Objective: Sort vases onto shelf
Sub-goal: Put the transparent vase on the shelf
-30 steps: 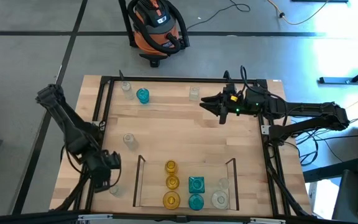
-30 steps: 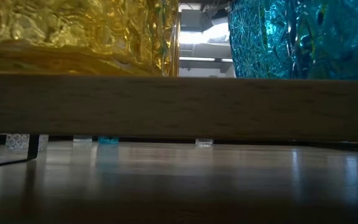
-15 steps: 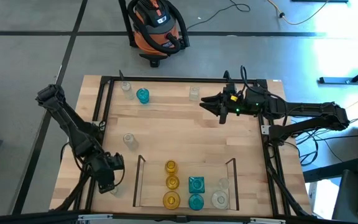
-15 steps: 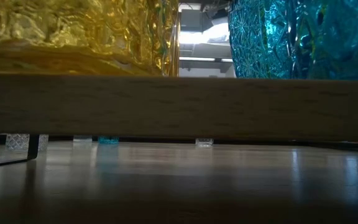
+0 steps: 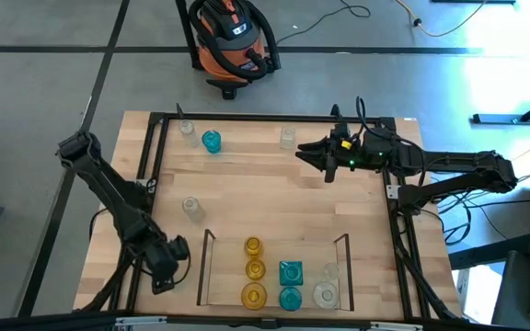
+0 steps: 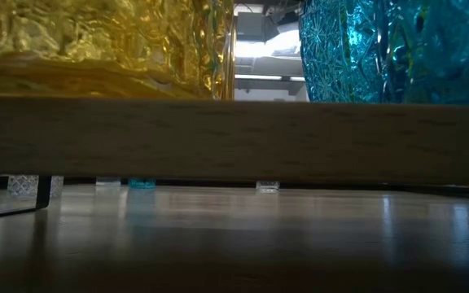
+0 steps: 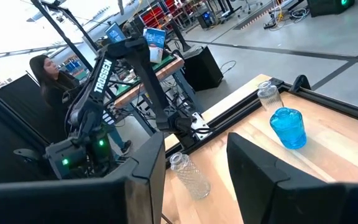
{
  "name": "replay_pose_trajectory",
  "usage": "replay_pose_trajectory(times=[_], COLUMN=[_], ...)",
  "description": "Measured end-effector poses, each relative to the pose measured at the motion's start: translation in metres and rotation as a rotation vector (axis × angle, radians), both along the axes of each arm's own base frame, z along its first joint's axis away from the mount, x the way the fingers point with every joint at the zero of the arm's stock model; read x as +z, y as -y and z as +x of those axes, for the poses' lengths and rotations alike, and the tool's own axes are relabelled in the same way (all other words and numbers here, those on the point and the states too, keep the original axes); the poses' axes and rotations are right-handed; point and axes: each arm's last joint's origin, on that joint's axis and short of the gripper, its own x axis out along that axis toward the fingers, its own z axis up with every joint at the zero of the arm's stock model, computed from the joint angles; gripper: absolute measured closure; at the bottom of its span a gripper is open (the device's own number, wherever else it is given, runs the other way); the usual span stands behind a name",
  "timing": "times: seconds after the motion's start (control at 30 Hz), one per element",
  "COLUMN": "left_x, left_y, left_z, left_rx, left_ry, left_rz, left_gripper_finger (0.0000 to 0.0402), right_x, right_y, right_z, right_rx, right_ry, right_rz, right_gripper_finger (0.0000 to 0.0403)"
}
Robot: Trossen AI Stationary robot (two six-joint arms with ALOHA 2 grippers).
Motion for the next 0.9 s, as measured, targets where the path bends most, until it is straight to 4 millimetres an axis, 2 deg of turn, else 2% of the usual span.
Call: replay_pose_trajectory(times=[0.1,0.23,0.37,0.53,0.8,0.9], left_x=[-0.007,-0.003,0.012,0.063,0.178,0.200], left_y=[0.004,0.006,0.002,-0.005,-0.036,-0.044], left_z=[0.002,0.000,0.000,0.010,0.023,0.033], left_rx=[-0.026,-0.034,-0.042,-0.100,-0.132,-0.191], left_ry=[-0.056,-0.046,-0.061,-0.068,0.119,0.150], left_rz=[-0.010,0.017,0.108,0.082,0.064,0.105], left_gripper_finger=[0.0306,0.0380,0.0385,0.0385,0.0385,0.0385], right_x=[0.000,0.000,0.000,0.000,0.000,0.000], right_y=[0.000,0.000,0.000,0.001,0.003,0.003], right_z=[0.000,0.000,0.000,0.000,0.000,0.000], right_rx=[0.000,0.000,0.000,-0.026,-0.045,-0.049], right_ry=[0.000,0.000,0.001,0.001,0.000,-0.001], right_rz=[0.000,0.000,0.000,-0.003,-0.005,-0.008], right_gripper_finger=[0.0268,0.0268,0.0268,0.0268,0.0268,0.0268])
